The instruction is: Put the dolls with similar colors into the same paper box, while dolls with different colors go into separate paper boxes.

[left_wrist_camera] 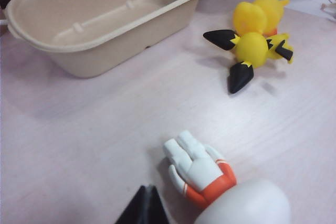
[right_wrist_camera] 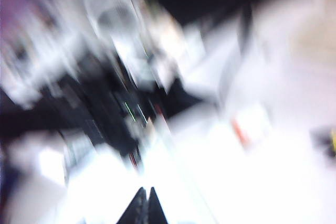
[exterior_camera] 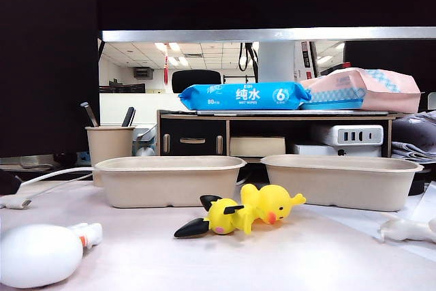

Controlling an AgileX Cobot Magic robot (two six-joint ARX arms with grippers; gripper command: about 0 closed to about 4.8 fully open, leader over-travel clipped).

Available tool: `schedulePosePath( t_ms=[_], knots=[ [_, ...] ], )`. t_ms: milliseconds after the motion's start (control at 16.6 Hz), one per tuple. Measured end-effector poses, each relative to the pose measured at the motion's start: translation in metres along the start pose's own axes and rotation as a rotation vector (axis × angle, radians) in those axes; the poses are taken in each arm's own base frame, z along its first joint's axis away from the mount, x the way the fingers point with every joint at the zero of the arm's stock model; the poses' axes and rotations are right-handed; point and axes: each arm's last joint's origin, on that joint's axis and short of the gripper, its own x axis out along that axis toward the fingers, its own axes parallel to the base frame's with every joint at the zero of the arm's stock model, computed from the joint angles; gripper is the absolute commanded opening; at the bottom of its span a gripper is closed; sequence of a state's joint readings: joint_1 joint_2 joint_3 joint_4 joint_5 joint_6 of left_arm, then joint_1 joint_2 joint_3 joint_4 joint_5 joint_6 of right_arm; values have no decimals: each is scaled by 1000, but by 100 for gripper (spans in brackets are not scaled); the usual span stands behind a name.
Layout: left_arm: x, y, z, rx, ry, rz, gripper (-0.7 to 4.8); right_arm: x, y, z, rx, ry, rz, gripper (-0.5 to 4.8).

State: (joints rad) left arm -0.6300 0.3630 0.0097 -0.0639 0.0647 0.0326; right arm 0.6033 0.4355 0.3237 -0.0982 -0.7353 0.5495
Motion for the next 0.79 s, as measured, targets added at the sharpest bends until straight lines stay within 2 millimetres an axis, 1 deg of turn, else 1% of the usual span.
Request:
schedulePosePath(
  t_ms=[60, 121, 181, 242, 302, 363, 423, 483, 544, 604, 665, 785],
  knots=[
    [0, 0, 0, 0, 0, 0, -5, 7, -1, 3, -9, 59, -8, -1],
    [0, 0, 0, 0, -2, 0, -5, 25, -1, 11, -35, 175, -9, 0],
    [0, 0, 0, 0, -3, 0, -5, 48, 0, 23, -87, 273, -1, 5],
    [0, 0, 0, 0, -6, 0, -5, 74, 0, 31, -147, 354, -13, 29],
    [0, 0, 1, 0, -8, 1, -5, 89, 1, 35, -181, 401, -17, 86],
    [0, 0, 0, 0, -6, 1, -5, 115, 0, 39, -234, 484, -29, 122],
    [0, 0, 0, 0, -6, 1, -5, 128, -2, 41, -254, 524, -42, 186],
    [0, 0, 0, 0, -6, 1, -5, 156, -7, 44, -291, 619, -82, 247],
    [0, 0, 0, 0, -6, 1, -5, 169, -10, 44, -309, 673, -108, 314],
    [-1, 0, 1, 0, -8, 2, -5, 187, -13, 45, -324, 744, -145, 368],
    [-1, 1, 1, -3, -13, 8, -5, 199, -16, 45, -322, 793, -169, 382],
    [-3, 4, 2, -10, -37, 31, -5, 220, -19, 44, -340, 846, -181, 382]
  ],
)
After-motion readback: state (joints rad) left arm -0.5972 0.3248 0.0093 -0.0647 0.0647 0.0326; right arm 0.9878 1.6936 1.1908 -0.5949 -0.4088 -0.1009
